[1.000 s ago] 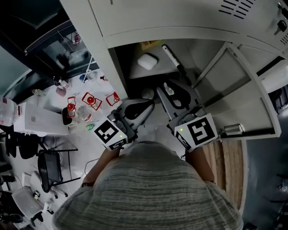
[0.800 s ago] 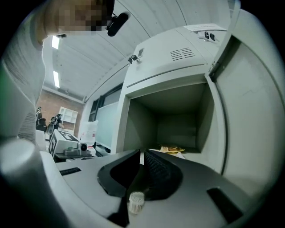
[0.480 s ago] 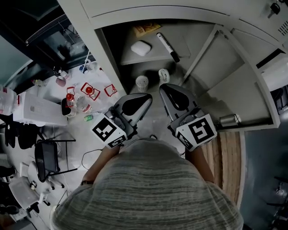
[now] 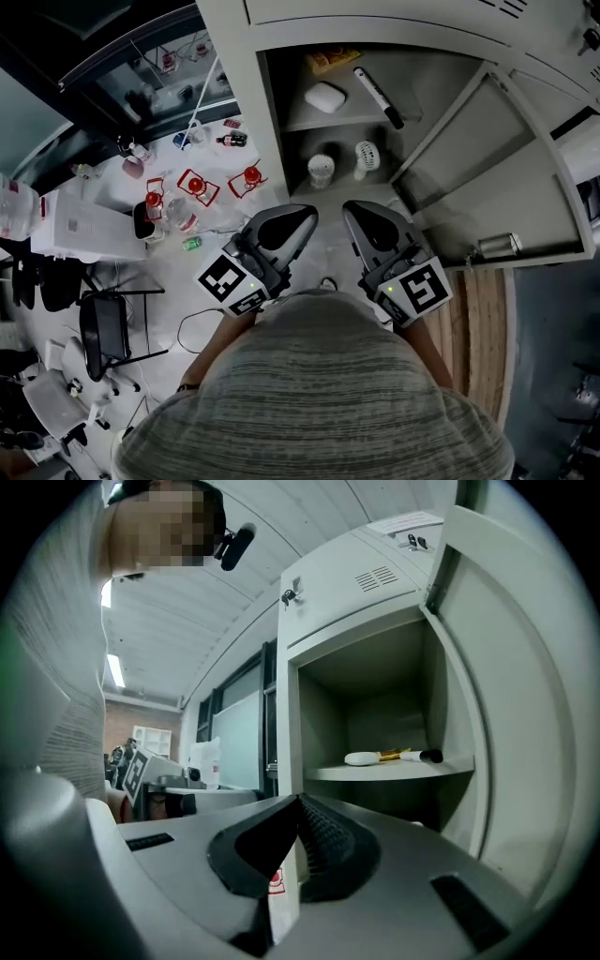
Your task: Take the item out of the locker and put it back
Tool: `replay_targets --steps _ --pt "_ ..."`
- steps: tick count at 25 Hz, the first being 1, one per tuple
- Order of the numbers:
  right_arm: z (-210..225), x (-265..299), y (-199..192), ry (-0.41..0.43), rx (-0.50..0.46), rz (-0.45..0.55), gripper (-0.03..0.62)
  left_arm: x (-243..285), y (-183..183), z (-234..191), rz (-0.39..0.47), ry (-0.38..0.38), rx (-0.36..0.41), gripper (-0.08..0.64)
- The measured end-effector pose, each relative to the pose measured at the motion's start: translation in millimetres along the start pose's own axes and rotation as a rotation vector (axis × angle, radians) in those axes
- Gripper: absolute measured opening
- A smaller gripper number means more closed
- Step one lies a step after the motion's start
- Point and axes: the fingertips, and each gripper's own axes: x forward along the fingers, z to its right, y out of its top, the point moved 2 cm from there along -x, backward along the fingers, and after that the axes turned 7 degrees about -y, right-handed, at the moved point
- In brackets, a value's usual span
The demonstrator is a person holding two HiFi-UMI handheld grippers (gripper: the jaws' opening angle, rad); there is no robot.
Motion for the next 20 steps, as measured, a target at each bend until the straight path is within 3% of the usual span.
replay_targets --steps 7,15,20 --pt "-38 17 -4 0.013 0.008 -0.015 0.024 -25 3 -5 0.049 -0.005 -0.061 0.008" --pt "-48 7 -21 -0.032 0.054 -0.074 0.023 -36 -21 2 0.025 -0.052 -0.124 0.008" --pt "-53 11 -23 -0.022 0.058 -0.071 0.023 -35 -19 1 0.023 -0.062 -0.115 0.008"
